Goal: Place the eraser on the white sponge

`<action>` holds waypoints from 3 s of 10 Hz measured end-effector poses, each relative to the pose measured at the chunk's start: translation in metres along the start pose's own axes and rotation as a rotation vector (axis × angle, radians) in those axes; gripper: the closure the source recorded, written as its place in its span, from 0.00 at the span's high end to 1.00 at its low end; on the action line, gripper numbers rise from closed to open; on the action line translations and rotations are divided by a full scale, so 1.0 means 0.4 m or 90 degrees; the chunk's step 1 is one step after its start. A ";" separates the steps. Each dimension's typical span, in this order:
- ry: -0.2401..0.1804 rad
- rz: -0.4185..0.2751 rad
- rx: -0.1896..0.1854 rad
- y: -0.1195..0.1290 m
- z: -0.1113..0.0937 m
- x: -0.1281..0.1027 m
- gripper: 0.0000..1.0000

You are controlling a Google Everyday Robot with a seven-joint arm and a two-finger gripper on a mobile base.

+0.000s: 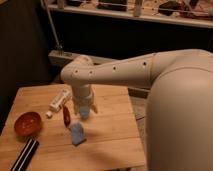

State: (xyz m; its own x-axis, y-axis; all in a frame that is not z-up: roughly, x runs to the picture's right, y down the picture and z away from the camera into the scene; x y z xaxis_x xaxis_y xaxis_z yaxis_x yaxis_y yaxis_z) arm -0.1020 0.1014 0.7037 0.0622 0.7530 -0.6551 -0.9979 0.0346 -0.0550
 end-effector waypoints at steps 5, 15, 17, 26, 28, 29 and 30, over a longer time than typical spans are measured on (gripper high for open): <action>0.000 0.000 0.000 0.000 0.000 0.000 0.65; 0.000 0.000 0.000 0.000 0.000 0.000 0.65; 0.000 0.000 0.001 0.000 0.000 0.000 0.65; -0.028 -0.418 0.043 0.451 0.045 0.173 0.65; -0.018 -0.536 0.034 0.545 0.054 0.245 0.65; -0.014 -0.587 0.025 0.577 0.056 0.271 0.65; -0.015 -0.638 0.009 0.609 0.056 0.291 0.65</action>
State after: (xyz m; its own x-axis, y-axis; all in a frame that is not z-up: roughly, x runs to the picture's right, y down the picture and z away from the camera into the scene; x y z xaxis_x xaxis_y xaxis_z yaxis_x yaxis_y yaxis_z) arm -0.3384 0.2122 0.6310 0.8743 0.3843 -0.2965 -0.4850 0.6678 -0.5647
